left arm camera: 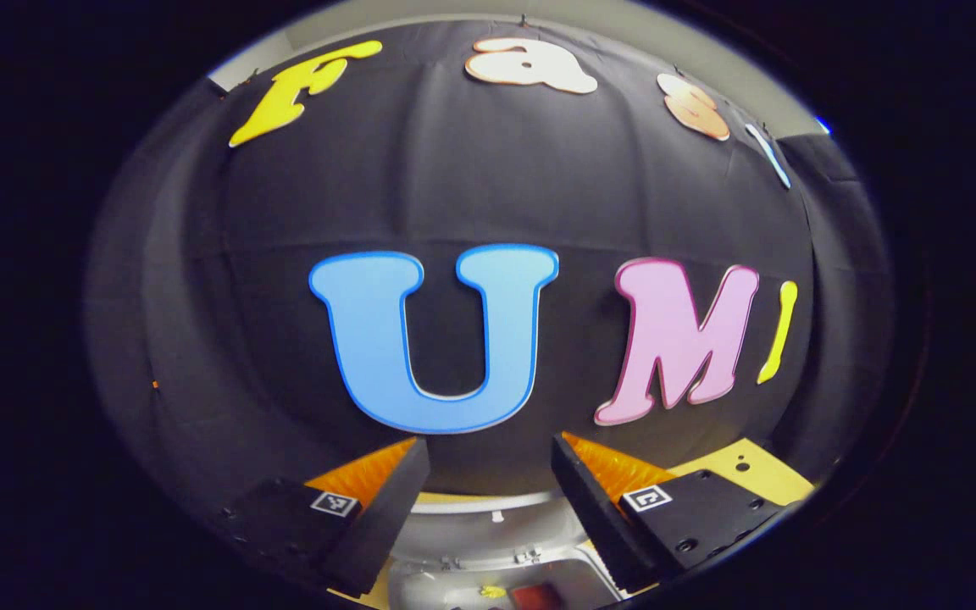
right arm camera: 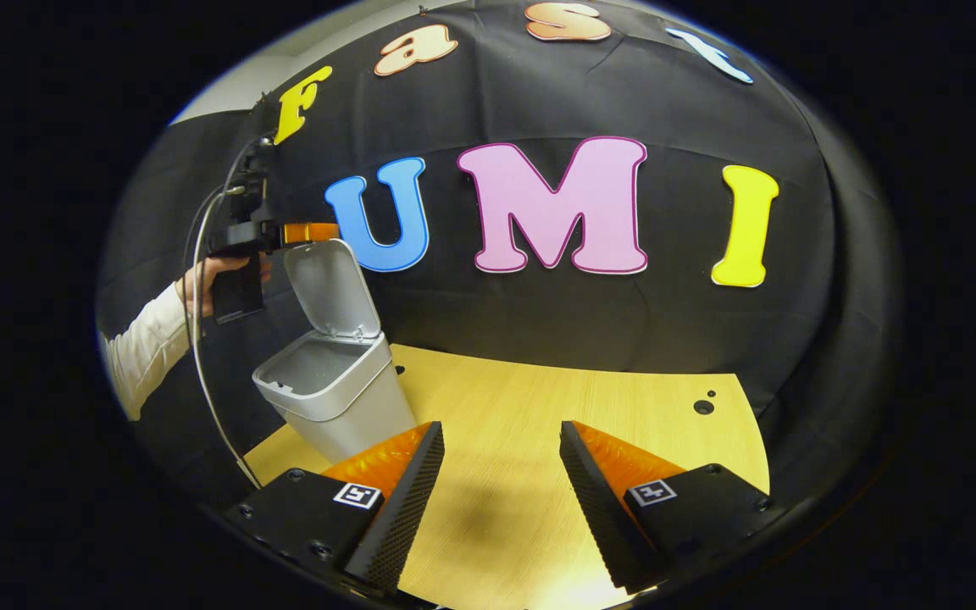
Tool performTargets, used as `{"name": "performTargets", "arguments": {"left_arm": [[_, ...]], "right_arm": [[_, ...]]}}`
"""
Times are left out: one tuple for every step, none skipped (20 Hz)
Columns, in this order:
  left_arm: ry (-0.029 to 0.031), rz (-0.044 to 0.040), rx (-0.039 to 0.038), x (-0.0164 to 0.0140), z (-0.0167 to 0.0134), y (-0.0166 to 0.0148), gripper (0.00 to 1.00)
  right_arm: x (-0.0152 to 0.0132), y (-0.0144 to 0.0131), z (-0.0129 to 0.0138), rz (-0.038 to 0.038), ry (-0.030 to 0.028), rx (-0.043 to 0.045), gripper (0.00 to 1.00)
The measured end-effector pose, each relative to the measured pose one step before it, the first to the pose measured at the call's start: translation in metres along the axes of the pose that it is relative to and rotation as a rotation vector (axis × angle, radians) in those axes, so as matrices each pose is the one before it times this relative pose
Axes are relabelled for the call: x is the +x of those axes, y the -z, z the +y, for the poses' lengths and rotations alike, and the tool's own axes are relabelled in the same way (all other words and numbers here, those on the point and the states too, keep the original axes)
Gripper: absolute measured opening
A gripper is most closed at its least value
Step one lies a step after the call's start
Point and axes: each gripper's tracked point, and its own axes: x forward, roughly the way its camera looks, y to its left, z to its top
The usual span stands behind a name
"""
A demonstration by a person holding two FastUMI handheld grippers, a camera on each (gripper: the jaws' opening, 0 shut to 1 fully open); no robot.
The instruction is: Press the lid of the desktop garbage bin to open it, pick up the crumpled paper on the desktop and throw it into the bin, then pick up the pop can on the desktop and drop it into the bin, and finally close the garbage bin lid.
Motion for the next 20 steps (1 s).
{"name": "performTargets", "arguments": {"left_arm": [[-0.00074,0.02305,0.03317,-0.00549,-0.00397,0.00016,1.00],[0.00237,0.02404,0.01925,-0.00654,-0.00214,0.00623,0.98],[0.01567,0.00262,0.00113,-0.00762,-0.00467,0.00144,0.99],[0.02085,0.02389,-0.02347,-0.01130,-0.00692,0.01031,1.00],[0.03094,0.02988,-0.05726,-0.01043,-0.00918,0.00868,1.00],[-0.00125,0.01417,-0.02577,-0.00856,-0.00050,0.00836,1.00],[0.00330,0.00838,-0.00125,-0.00812,-0.00010,0.00508,1.00],[0.00633,0.01597,-0.00071,-0.00698,-0.00178,0.00846,0.99],[0.01030,0.03474,0.00059,-0.00767,-0.00257,0.01146,0.96],[0.00803,0.03243,-0.00557,-0.00683,-0.00209,0.01210,0.95],[0.01374,0.03706,-0.00590,-0.00508,-0.00306,0.01188,0.95],[0.00918,0.04603,0.00494,-0.00616,-0.00167,0.01514,0.95],[-0.00053,0.03550,0.01272,-0.00294,0.00094,0.01242,0.95],[-0.00110,0.02257,0.00951,-0.00205,0.00124,0.00745,0.95],[0.00303,0.01726,0.00169,-0.00081,-0.00005,0.00549,0.95],[0.00987,0.01968,-0.00823,0.00064,-0.00128,0.00686,0.97],[0.01261,0.02333,-0.01184,0.00001,-0.00918,0.00196,0.97],[0.00788,0.02863,-0.01005,0.00241,0.00094,0.01015,0.98],[0.00156,0.02351,0.00133,0.00288,0.00212,0.00791,0.98],[-0.00146,0.02537,0.00602,0.00312,0.00229,0.00728,0.98]], "right_arm": [[-0.00062,0.00039,-0.00208,-0.00026,0.00341,0.00437,0.89],[0.00012,0.00036,-0.00026,-0.00068,0.00097,0.00302,0.90],[0.00110,0.00063,-0.00056,0.00220,-0.00084,0.00312,0.90],[0.00245,0.00021,0.00003,0.00292,-0.00273,0.00452,0.90],[0.00172,0.00067,0.00049,0.00280,-0.00366,0.00206,0.90],[0.00224,-0.00015,0.00148,0.00235,-0.00488,0.00072,0.90],[0.00242,-0.00048,0.00157,0.00181,-0.00635,0.00069,0.90],[0.00214,-0.00047,0.00330,0.00134,-0.00986,0.00153,0.90],[0.00255,0.00087,0.00193,0.00216,-0.00826,0.00212,0.91],[0.00265,-0.00035,0.00128,0.00064,-0.00532,0.00104,0.92],[0.00250,0.00128,0.00096,0.00266,-0.00525,0.00270,0.92],[0.00279,-0.00006,0.00297,0.00204,-0.00906,0.00686,0.92],[0.00168,0.00027,0.00404,0.00104,-0.01149,0.00792,0.92],[0.00206,-0.00118,0.00199,-0.00078,-0.00638,0.00241,0.92],[0.00170,-0.00002,0.00093,-0.00120,-0.00429,-0.00111,0.92],[0.00131,-0.00068,0.00071,-0.00044,-0.00305,-0.00081,0.92],[0.00043,-0.00002,-0.00035,0.00057,-0.00271,0.00057,0.92],[0.00101,0.00034,-0.00040,0.00045,-0.00051,0.00121,0.92],[0.00131,0.00015,-0.00063,-0.00108,-0.00040,0.00111,0.92],[0.00000,-0.00020,0.00017,-0.00072,-0.00144,0.00253,0.92]]}}
